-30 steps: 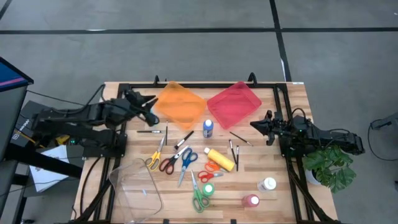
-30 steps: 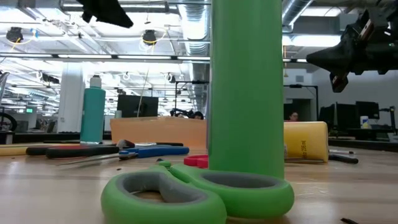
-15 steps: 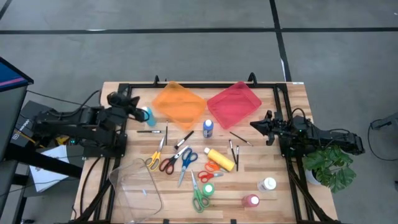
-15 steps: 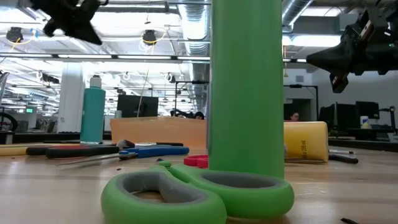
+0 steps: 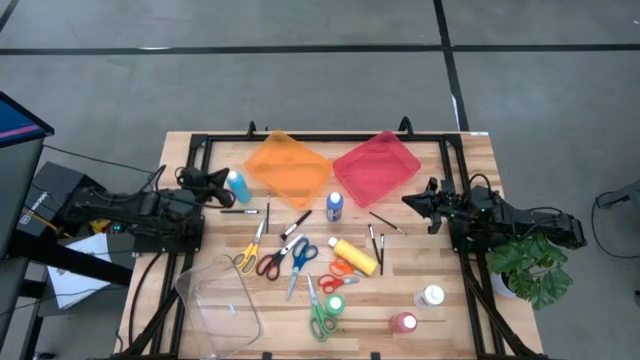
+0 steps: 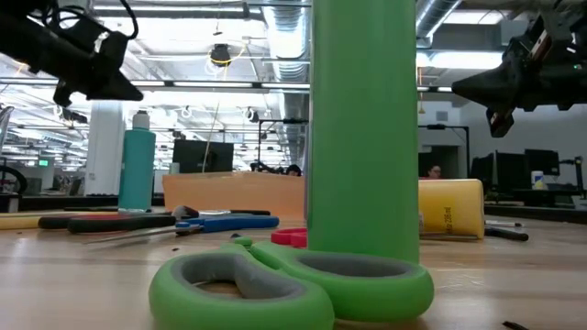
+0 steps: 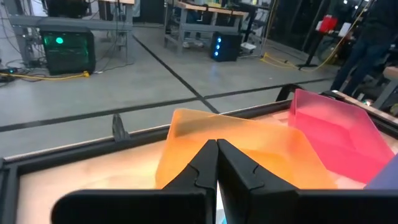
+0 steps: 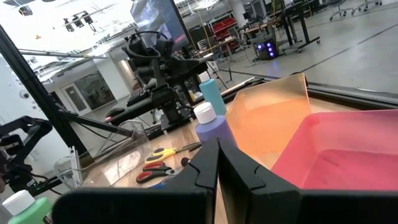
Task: Pick & Place Paint Supplies
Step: Put the light blue paint bottle into the orange bin
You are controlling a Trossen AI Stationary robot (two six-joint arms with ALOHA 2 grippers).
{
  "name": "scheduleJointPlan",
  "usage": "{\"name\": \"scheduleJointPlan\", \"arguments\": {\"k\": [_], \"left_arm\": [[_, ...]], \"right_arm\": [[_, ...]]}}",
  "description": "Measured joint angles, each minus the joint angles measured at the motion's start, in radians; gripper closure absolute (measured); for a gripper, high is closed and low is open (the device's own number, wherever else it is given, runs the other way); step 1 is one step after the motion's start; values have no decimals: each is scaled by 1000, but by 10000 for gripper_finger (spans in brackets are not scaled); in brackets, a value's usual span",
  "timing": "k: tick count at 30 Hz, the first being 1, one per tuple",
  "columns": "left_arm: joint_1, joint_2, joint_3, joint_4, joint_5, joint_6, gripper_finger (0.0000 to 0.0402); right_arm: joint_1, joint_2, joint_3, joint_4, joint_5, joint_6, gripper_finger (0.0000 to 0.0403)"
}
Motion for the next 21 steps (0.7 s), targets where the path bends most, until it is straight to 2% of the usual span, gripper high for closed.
{"name": "scheduleJointPlan", "arguments": {"k": [6,9,12,16,18,21], "left_arm": [[0,-3,-27,172,7,140,401],[5,-2,-27,191,19,161,401],[38,18,-26,107,44,97,401],[116,50,-25,-46,133,-89,401],[152,60,-20,-60,201,-144,401],[176,72,-21,-15,279,-117,401]], "right_arm": [[0,0,0,0,0,0,394],[0,0,0,0,0,0,395],[0,0,0,0,0,0,395],[1,0,0,2,0,1,395],[1,0,0,4,0,1,395],[1,0,0,5,0,1,395]]}}
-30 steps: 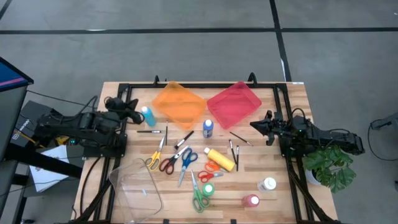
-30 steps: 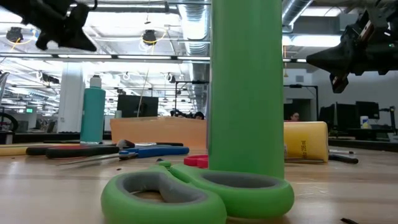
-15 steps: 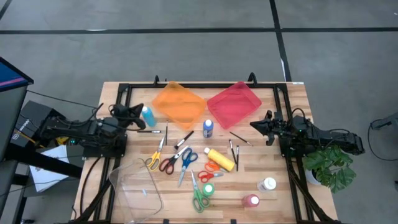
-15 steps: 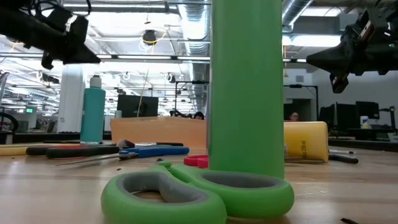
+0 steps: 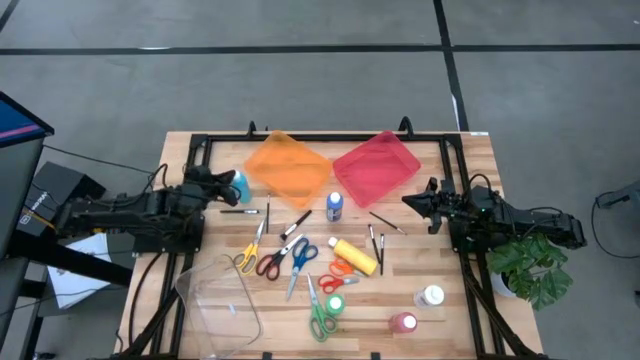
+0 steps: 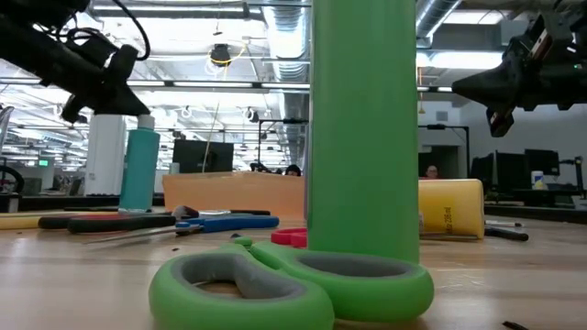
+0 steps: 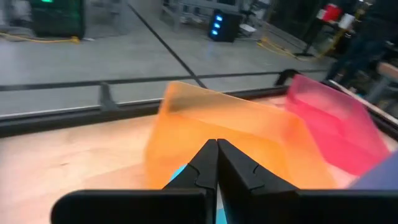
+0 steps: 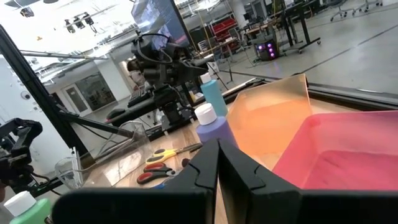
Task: Pick & Place Paint Supplies
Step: Put the light blue paint bottle into the orange bin
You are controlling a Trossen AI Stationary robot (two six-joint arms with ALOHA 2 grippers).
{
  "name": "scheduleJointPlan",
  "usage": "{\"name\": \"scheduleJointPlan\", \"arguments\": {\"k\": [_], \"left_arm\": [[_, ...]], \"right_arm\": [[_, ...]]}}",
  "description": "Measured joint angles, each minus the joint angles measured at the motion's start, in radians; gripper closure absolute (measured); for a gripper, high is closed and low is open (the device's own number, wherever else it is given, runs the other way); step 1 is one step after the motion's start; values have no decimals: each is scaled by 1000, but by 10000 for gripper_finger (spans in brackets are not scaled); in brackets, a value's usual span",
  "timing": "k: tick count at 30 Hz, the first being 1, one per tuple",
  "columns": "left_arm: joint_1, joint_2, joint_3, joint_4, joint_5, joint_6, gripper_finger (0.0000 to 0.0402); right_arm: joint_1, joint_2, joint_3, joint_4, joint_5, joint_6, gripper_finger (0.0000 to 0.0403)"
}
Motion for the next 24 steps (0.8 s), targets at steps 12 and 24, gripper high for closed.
{"name": "scheduleJointPlan", "arguments": {"k": [12,24], "left_arm": [[2,-1,81,96,-33,232,401],[-21,22,171,60,59,460,274]], "right_arm": [[0,0,0,-2,-1,0,395],[0,0,0,-6,-1,-8,391]]}}
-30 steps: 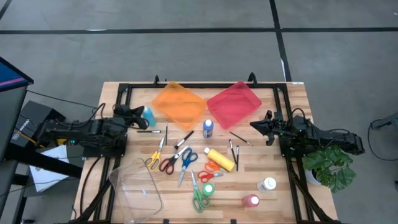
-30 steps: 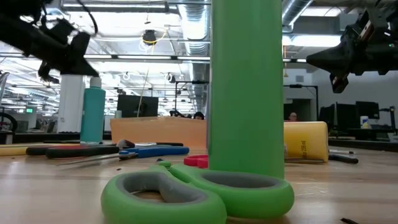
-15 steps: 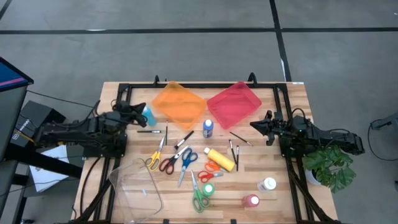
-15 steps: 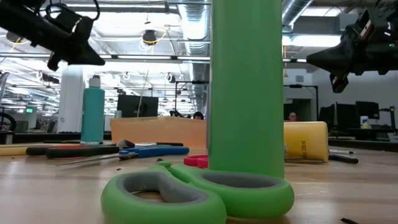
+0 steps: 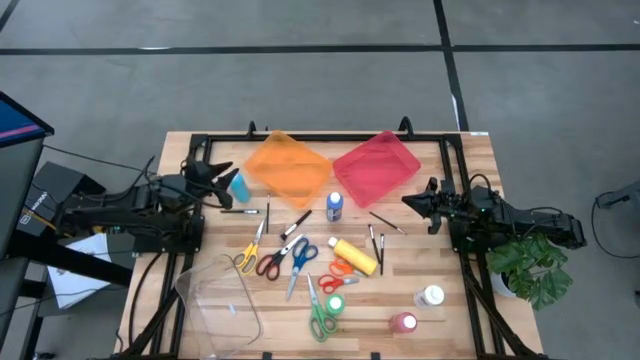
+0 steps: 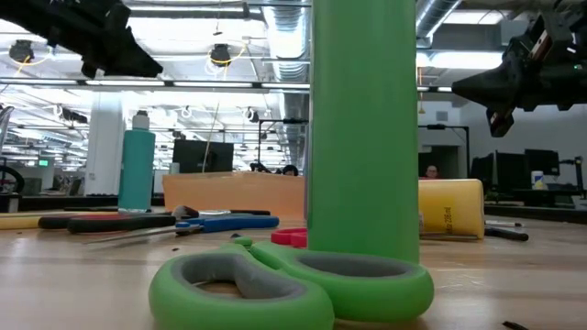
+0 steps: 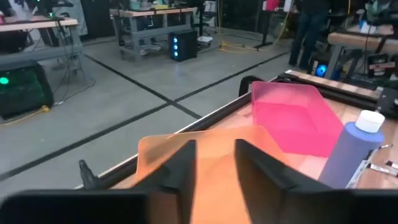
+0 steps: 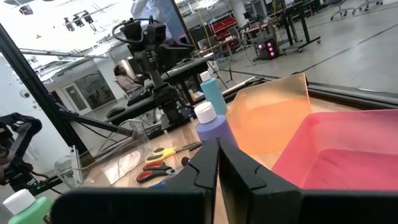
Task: Pick & Place Paint Supplies
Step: Put the light blue paint bottle into the orange bin
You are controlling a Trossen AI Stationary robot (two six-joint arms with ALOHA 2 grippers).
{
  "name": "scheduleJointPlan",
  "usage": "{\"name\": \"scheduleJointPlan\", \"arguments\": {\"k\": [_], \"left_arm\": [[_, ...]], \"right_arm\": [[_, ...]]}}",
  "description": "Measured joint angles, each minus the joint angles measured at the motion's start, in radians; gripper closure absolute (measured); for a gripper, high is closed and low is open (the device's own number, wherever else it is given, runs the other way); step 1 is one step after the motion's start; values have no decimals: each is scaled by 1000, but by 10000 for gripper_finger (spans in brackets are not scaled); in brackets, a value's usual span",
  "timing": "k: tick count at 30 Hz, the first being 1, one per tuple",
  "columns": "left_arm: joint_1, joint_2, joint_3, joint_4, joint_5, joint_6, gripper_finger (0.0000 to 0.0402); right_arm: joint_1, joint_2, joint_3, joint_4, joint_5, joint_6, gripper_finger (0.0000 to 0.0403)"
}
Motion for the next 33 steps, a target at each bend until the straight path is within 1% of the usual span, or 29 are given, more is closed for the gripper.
{"name": "scheduleJointPlan", "arguments": {"k": [4,7,9,12,16,20,22,25,33], "left_arm": [[0,53,50,-77,-12,-7,181],[6,88,69,-176,-108,-49,121],[18,98,70,-240,-157,-99,92],[34,94,70,-239,-167,-138,67],[37,93,53,-236,-177,-201,58],[37,99,-12,-224,-202,-291,65],[37,101,-38,-194,-205,-306,68],[37,101,-67,-193,-220,-343,72],[37,99,-140,-89,-235,-352,72]], "right_arm": [[0,0,0,0,0,-17,375],[0,0,0,0,0,-18,361],[0,0,0,0,0,-19,353],[0,0,0,-1,-1,-19,347],[0,0,0,-1,-1,-19,346],[0,0,0,-2,-2,-20,346],[0,0,0,-2,-2,-20,346],[0,0,0,-2,-2,-20,346],[0,0,0,-2,-2,-19,346]]}}
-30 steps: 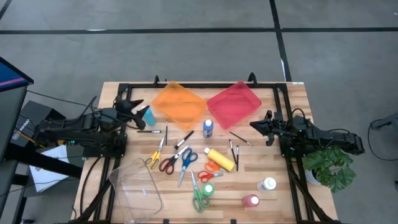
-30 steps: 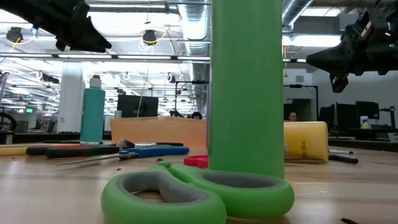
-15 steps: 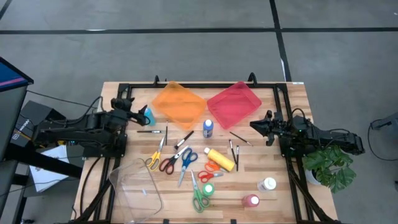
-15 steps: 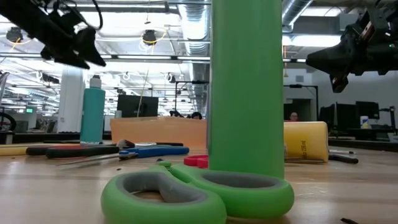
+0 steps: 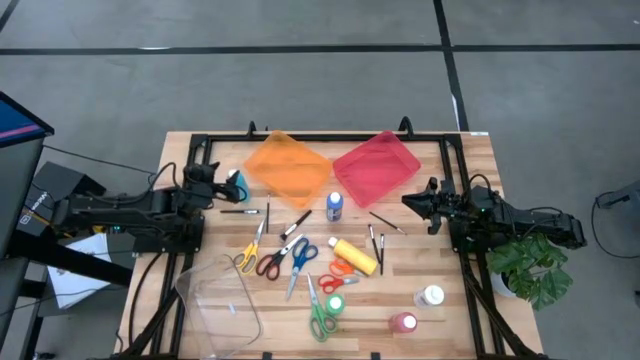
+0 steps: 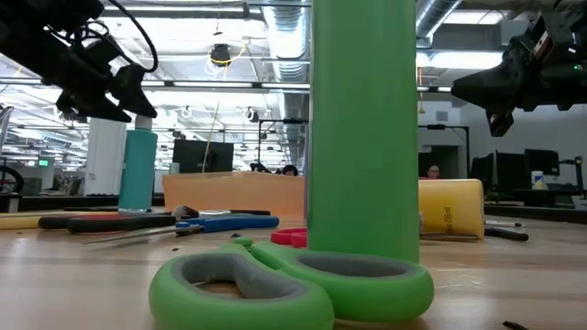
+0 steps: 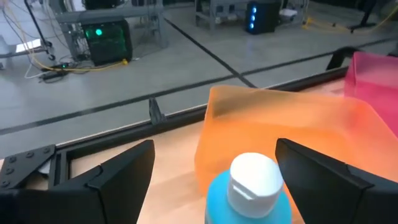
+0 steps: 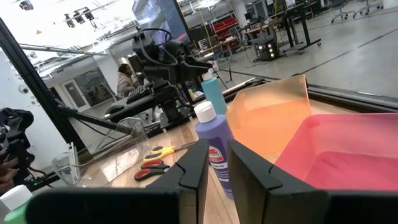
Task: Pick & Place Paint Supplies
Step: Put the light blue paint bottle into the orange bin
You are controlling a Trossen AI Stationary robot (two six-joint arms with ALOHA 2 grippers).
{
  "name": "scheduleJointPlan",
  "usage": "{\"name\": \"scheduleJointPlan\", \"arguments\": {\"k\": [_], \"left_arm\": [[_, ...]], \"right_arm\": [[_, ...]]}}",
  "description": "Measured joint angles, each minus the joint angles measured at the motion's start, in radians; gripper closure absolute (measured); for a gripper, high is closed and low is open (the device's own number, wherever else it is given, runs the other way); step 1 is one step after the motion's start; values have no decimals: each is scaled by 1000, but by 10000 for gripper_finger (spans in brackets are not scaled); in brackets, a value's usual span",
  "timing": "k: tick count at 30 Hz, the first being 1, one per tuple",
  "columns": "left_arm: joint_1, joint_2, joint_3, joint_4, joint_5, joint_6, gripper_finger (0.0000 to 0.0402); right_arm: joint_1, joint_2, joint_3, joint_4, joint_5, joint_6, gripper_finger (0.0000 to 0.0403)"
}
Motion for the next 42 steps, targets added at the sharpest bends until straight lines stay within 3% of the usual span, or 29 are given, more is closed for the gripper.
{"name": "scheduleJointPlan", "arguments": {"k": [16,21,31,42], "left_arm": [[0,2,-18,2,27,40,87],[0,2,-18,0,28,33,131],[-1,2,-18,-10,43,-3,285],[0,3,-17,63,69,21,289]], "right_arm": [[0,0,0,0,0,0,346],[0,0,0,0,0,0,346],[0,0,0,0,0,1,346],[0,0,0,0,0,1,346]]}}
